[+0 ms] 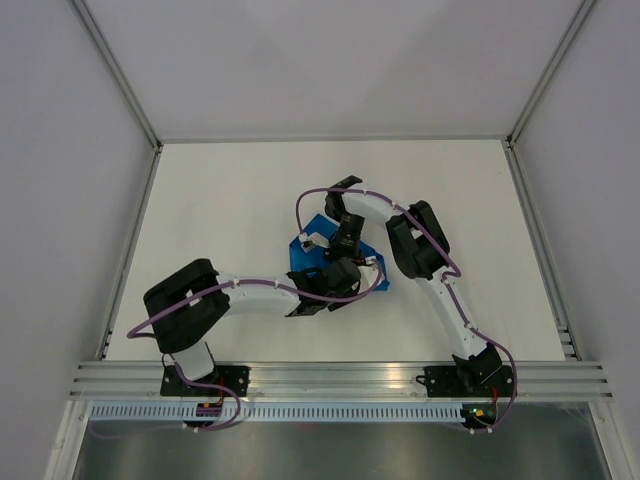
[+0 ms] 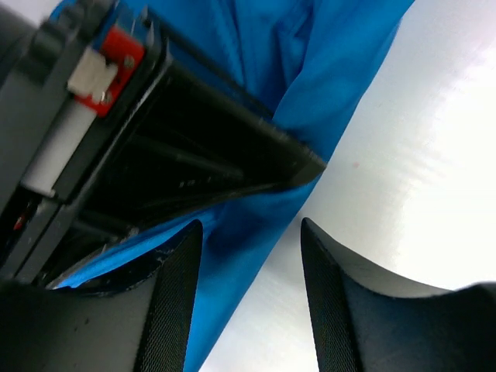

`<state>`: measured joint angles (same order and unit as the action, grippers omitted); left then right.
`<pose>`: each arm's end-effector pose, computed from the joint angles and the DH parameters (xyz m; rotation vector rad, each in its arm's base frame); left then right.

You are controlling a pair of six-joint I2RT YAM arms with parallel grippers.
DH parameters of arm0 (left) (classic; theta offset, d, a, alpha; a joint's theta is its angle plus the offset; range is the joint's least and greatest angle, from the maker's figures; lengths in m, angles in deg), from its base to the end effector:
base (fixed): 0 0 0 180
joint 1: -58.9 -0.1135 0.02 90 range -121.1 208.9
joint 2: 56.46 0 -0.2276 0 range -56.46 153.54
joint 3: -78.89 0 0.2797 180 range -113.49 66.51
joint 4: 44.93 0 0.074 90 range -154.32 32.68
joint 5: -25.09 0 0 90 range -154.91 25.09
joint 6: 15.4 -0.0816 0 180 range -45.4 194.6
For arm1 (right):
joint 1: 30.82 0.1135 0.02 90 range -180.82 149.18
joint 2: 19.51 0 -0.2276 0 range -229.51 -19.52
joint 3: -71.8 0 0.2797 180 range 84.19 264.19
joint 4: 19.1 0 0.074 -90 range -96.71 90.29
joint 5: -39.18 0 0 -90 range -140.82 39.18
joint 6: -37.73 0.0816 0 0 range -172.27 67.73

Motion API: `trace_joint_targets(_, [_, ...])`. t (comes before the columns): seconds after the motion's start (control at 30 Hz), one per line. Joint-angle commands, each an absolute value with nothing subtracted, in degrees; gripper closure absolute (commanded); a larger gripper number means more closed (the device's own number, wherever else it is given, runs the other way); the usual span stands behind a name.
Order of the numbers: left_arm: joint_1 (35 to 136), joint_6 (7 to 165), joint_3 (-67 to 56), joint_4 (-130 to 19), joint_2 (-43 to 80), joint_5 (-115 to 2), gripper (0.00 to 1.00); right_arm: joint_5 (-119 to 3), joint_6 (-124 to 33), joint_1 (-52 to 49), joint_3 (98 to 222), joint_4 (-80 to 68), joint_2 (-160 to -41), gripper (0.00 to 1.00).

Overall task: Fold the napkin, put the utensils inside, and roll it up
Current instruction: Roll the napkin with the utensil

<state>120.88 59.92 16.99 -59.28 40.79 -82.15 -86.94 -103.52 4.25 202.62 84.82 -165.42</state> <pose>0.1976 -0.3198 0.0616 1.3740 1.9517 -0.0199 0.3085 0.2753 0.0459 1.6072 -2.0324 -0.9275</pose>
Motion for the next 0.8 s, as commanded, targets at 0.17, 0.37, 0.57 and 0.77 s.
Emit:
trace_joint_targets(0.17, [120.7,59.1,17.1,-55.7,44.9,-76.1,0.62,-79.3,-109.0,4.0,202.0,76.3,-171.6,0.93])
trace_joint_targets(0.37, [119.3,60.1,17.0,-57.0,46.6,-71.8,0.9,-81.8,-109.6,3.9,202.2,76.2,-170.1,0.88])
trace_joint_targets(0.57, [117.3,60.8,14.7,-61.7,49.3,-64.6,0.98,-84.2,-108.0,3.3,201.1,73.8,-165.7,0.59])
trace_joint_targets(0.77, [115.4,61.1,13.9,-63.3,50.8,-57.6,0.98,-89.4,-103.5,0.2,199.1,68.1,-157.4,0.39])
